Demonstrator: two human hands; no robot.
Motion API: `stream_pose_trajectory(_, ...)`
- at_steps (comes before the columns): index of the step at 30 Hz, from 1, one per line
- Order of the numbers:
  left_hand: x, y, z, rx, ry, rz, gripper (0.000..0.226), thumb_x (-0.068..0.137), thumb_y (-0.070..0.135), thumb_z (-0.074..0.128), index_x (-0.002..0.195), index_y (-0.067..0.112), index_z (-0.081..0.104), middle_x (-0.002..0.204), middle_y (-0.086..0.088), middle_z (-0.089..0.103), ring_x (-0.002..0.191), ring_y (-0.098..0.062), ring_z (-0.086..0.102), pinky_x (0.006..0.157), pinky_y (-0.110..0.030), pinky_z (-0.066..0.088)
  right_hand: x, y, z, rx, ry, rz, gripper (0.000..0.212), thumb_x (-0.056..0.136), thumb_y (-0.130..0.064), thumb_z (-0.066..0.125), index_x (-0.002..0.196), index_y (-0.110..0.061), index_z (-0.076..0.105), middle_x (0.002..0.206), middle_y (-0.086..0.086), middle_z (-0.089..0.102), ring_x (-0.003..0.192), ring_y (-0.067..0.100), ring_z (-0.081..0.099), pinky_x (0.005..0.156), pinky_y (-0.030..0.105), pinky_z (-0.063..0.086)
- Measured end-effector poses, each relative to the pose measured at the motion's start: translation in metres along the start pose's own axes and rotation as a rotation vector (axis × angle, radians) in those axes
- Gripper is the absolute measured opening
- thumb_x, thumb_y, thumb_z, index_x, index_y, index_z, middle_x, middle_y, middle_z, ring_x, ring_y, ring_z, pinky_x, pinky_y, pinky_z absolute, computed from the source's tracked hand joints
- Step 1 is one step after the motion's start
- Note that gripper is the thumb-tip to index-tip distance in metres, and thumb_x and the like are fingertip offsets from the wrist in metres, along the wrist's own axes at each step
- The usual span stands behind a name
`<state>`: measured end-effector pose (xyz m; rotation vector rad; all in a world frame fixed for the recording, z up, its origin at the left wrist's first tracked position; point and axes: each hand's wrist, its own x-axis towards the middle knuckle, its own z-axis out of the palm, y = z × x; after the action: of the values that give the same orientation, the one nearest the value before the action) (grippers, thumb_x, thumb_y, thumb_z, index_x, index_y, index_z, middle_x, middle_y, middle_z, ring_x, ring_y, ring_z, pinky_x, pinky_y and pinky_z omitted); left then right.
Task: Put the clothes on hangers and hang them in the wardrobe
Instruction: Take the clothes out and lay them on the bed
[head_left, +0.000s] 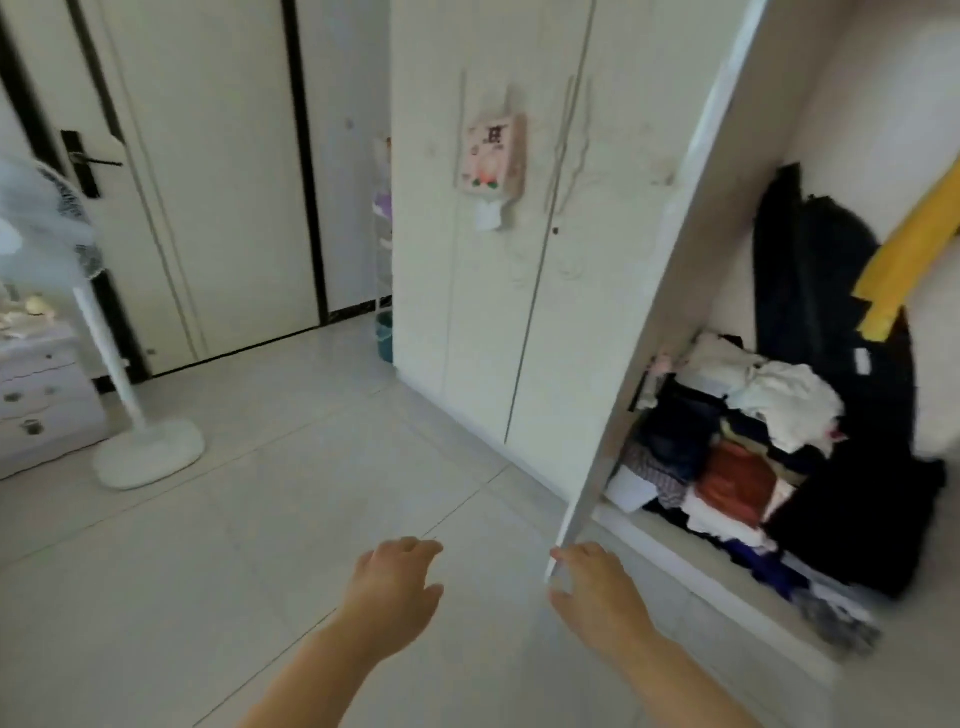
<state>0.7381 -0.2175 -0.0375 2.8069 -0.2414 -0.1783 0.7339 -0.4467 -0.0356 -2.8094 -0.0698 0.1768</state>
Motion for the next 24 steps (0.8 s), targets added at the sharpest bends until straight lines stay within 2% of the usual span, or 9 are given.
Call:
stream_pose_trajectory(5,0.096,0.138,0.014,0.029,0.024,0.295,0.049,0.093,0.039,0.045,0.14,0.029,0.034,0.141,0.008,0.042,0.129,-0.014,0.038,0.107,-0.03,0.028,0.015,0.127,-0.066,-0.033,0.14,0.175,0.047,0.092,-0.028,0.049,0.137,-0.024,0.037,0.134,-0.001,0.041,0.122,0.018,0.038,0.099,0.025,0.034)
stream_pose_trajectory(9,0.153,0.226,0.011,-0.008,0.047,0.478,0.047,0.093,0.037,0.044,0.138,0.03,0.036,0.136,0.009,0.046,0.123,-0.012,0.042,0.103,-0.027,0.03,0.034,0.192,-0.12,-0.073,0.226,0.262,0.045,0.091,-0.03,0.05,0.134,-0.026,0.04,0.133,-0.002,0.042,0.121,0.018,0.039,0.098,0.027,0.035)
stream_pose_trajectory(16,0.269,0.334,-0.024,-0.048,0.122,0.679,0.047,0.091,0.034,0.047,0.137,0.031,0.037,0.132,0.008,0.048,0.118,-0.013,0.047,0.097,-0.028,0.039,0.089,0.261,-0.212,-0.111,0.436,0.33,0.047,0.089,-0.031,0.055,0.134,-0.025,0.042,0.133,-0.003,0.044,0.118,0.019,0.042,0.098,0.029,0.038)
stream_pose_trajectory(24,0.391,0.453,-0.103,-0.146,0.253,0.876,0.049,0.092,0.03,0.048,0.139,0.025,0.037,0.135,0.0,0.047,0.12,-0.017,0.045,0.098,-0.029,0.038,0.152,0.314,-0.336,-0.176,0.658,0.398,0.048,0.09,-0.03,0.055,0.136,-0.023,0.041,0.132,0.0,0.045,0.118,0.019,0.042,0.098,0.03,0.039)
